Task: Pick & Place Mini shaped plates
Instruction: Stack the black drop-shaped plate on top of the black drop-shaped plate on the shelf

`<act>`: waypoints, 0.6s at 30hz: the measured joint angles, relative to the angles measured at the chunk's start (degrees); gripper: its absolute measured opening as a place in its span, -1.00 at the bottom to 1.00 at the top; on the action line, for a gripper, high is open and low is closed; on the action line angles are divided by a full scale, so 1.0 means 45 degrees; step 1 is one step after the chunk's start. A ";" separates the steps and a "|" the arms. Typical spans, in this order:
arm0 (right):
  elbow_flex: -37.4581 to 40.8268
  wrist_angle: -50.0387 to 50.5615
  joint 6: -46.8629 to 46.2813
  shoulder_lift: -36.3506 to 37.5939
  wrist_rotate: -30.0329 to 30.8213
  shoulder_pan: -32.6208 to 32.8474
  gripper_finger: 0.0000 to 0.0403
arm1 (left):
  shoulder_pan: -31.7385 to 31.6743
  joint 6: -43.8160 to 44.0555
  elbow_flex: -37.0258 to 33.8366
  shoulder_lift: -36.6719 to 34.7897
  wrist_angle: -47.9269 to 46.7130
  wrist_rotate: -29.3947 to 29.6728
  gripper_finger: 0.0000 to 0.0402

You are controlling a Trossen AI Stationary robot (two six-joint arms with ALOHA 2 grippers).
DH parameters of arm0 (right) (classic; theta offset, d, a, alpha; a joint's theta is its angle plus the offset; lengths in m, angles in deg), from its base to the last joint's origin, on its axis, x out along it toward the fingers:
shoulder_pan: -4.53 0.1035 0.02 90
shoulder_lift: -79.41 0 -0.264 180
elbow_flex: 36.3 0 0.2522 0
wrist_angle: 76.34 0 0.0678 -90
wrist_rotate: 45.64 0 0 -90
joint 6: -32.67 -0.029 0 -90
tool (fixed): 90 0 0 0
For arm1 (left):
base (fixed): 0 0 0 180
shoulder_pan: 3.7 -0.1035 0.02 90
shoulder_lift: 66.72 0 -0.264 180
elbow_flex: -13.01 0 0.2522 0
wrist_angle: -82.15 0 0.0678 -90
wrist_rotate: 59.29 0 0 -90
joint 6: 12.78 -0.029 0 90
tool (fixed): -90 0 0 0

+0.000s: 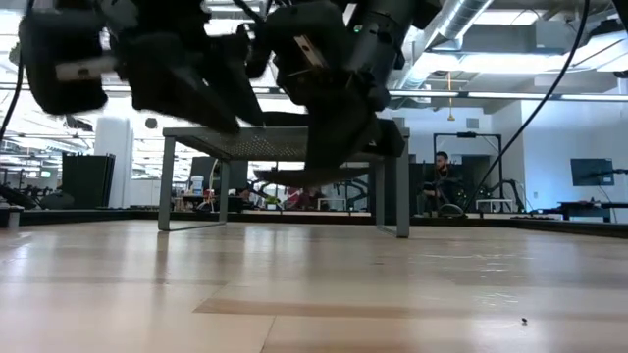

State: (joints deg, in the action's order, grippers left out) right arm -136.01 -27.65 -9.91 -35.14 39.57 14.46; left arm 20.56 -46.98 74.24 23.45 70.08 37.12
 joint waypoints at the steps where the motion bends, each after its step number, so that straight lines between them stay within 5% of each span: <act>1: -0.0007 0.0000 0.0008 0.0042 -0.0063 0.0000 -0.98 | 0.0134 0.0013 0.0000 -0.0218 -0.0069 0.0010 -0.50; 13: -0.0007 -0.0562 0.0144 0.0755 0.0248 0.0078 -0.99 | 0.1679 0.1676 -0.0841 -0.2351 -0.0880 0.0687 -0.50; 18: 0.0003 -0.1153 0.0106 0.0708 0.0097 -0.0011 -0.99 | 0.1619 0.1038 -0.1380 -0.2113 0.0604 0.1448 -0.50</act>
State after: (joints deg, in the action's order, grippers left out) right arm -135.99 -32.83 -9.44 -31.95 40.00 14.41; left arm 27.85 -42.30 68.03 13.95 72.80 43.64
